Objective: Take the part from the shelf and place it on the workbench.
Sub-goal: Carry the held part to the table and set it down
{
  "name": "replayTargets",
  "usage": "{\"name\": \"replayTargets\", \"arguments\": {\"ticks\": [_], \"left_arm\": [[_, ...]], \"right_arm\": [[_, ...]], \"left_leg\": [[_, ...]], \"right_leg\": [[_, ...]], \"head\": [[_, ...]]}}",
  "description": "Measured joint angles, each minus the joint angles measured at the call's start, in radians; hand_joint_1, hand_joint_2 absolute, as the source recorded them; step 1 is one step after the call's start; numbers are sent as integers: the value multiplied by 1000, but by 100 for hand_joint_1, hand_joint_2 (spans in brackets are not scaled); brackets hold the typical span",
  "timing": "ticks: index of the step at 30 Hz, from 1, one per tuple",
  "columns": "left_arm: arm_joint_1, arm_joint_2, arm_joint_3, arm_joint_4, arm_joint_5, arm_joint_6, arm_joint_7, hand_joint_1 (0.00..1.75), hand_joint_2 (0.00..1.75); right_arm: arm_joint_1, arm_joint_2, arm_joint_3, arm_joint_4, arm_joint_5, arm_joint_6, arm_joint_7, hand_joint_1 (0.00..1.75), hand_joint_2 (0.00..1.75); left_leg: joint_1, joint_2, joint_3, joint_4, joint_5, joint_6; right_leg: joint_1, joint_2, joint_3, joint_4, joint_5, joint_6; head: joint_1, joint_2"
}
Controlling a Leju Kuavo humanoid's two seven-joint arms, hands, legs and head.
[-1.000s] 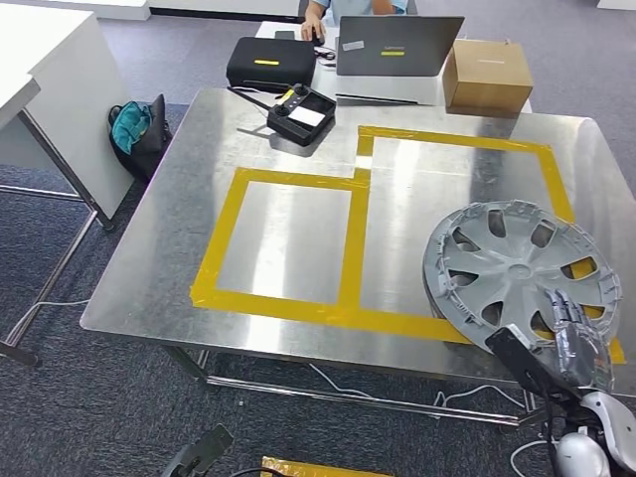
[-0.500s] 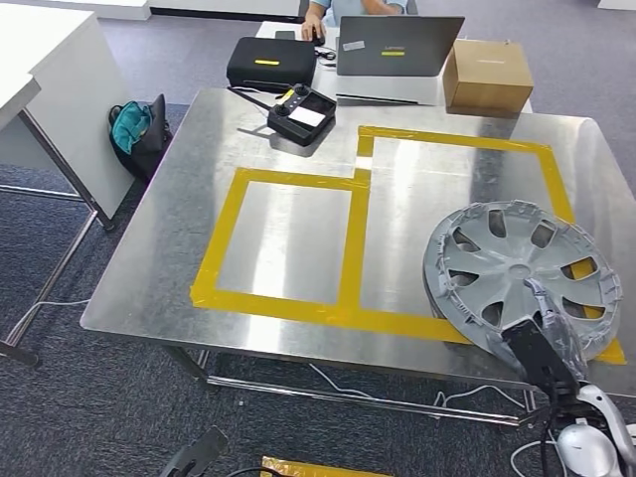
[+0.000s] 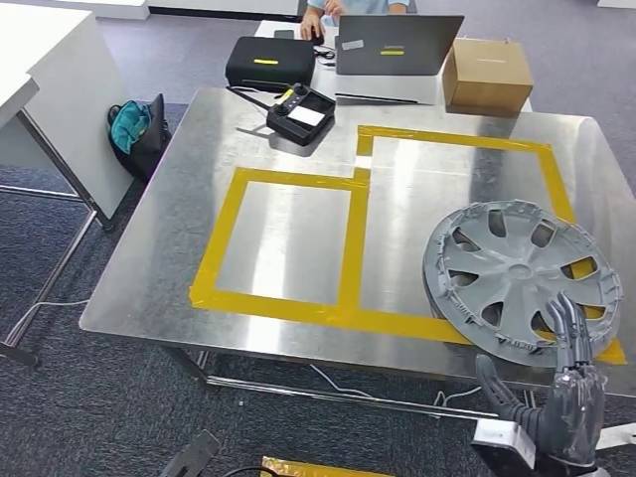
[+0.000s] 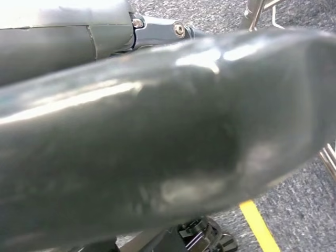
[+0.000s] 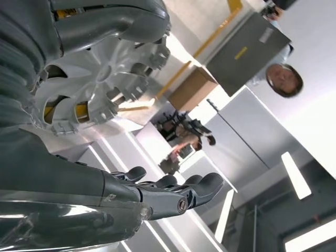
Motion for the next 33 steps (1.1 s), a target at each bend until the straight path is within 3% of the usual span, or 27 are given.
{"name": "replayTargets", "arguments": {"ticks": [6, 8, 9, 11, 12, 13, 14, 16, 18, 20, 22, 23, 25, 27, 28, 29, 30, 33], "left_arm": [[16, 0, 28, 0, 30, 16, -17, 0, 0], [21, 1, 39, 0, 38, 21, -22, 0, 0], [22, 0, 43, 0, 42, 24, -23, 0, 0], [27, 0, 55, 0, 52, 30, -26, 0, 0], [32, 1, 60, 0, 56, 32, -29, 0, 0], [36, 1, 66, 0, 60, 34, -33, 0, 0], [40, 1, 72, 1, 62, 35, -36, 0, 0], [44, 2, 80, 1, 63, 36, -39, 0, 0], [46, 2, 84, 2, 63, 41, -39, 0, 0], [49, 4, 91, 2, 65, 50, -39, 0, 0], [54, 6, 101, 2, 71, 59, -40, 0, 0], [58, 8, 106, 3, 75, 62, -40, 0, 0], [65, 11, 116, 3, 78, 67, -40, 0, 0], [69, 12, 124, 4, 79, 69, -39, 0, 0], [70, 13, 128, 4, 78, 70, -39, 0, 0], [71, 14, 130, 5, 78, 71, -39, 0, 0], [72, 15, 133, 5, 77, 71, -38, 0, 0], [71, 17, 137, 5, 72, 71, -35, 0, 0]], "right_arm": [[104, 82, 90, -83, -13, -86, -44, 0, 175], [128, 104, 99, -95, -48, -87, -70, 0, 175], [139, 114, 100, -99, -70, -87, -83, 0, 175], [158, 133, 101, -99, -135, -87, -113, 0, 175], [167, 143, 99, -95, -171, -87, -129, 0, 175], [176, 153, 97, -89, -202, -87, -144, 0, 175], [183, 163, 93, -82, -225, -87, -159, 0, 175], [193, 181, 84, -66, -248, -87, -186, 0, 175], [197, 204, 67, -50, -252, -87, -212, 0, 87], [199, 237, 36, -21, -243, -88, -237, 0, 0], [199, 273, -5, 26, -241, -88, -260, 0, 0], [196, 288, -27, 55, -247, -88, -270, 0, 0], [190, 310, -65, 116, -274, -88, -290, 0, 0], [181, 326, -98, 178, -300, -77, -313, 0, 0], [174, 332, -114, 208, -308, -65, -326, 0, 0], [166, 337, -132, 238, -313, -52, -339, 0, 0], [157, 341, -152, 267, -317, -41, -351, 0, 0], [133, 350, -199, 346, -311, -44, -372, 0, 0]], "left_leg": [[-9, 0, 1, -3, 1, 14], [-4, 1, 4, -11, 9, 24], [-1, 1, 5, -15, 12, 28], [0, 2, 4, -15, 14, 30], [0, 2, 4, -15, 14, 29], [0, 2, 3, -15, 15, 29], [0, 2, 2, -15, 16, 27], [2, 0, 2, -14, 18, 22], [1, -4, 0, -13, 22, 10], [0, -7, -2, -12, 28, -5], [4, -7, -5, -9, 29, -18], [5, -6, -10, 1, 15, -23], [7, -4, -42, 81, -56, -33], [8, -3, -89, 214, -139, -38], [8, -3, -99, 258, -156, -39], [8, -3, -92, 266, -153, -38], [8, -3, -64, 233, -132, -37], [7, 0, 69, 29, -64, -29]], "right_leg": [[-10, 0, 3, -4, 2, 13], [-10, 1, -7, 18, -19, 17], [-9, 2, -23, 56, -46, 18], [-7, 3, -79, 189, -119, 18], [-7, 3, -106, 252, -144, 18], [-6, 3, -118, 286, -150, 18], [-6, 3, -112, 280, -136, 17], [-7, 3, -42, 155, -74, 14], [-3, 7, 27, 39, -36, 6], [2, 13, 36, 12, -34, -7], [2, 13, 22, 8, -30, -25], [2, 12, 17, 7, -25, -34], [0, 8, 9, 6, -12, -48], [2, 5, -6, 7, 2, -52], [3, 4, -15, 8, 9, -52], [3, 3, -23, 8, 15, -51], [4, 3, -29, 9, 20, -49], [6, 2, -39, 9, 32, -38]], "head": [[0, 0], [1, 0], [3, 0], [7, 0], [8, 0], [8, 0], [8, 0], [8, 0], [8, 0], [7, 0], [7, 0], [6, 0], [3, 0], [0, 0], [0, 0], [0, 0], [0, 0], [0, 0]]}}
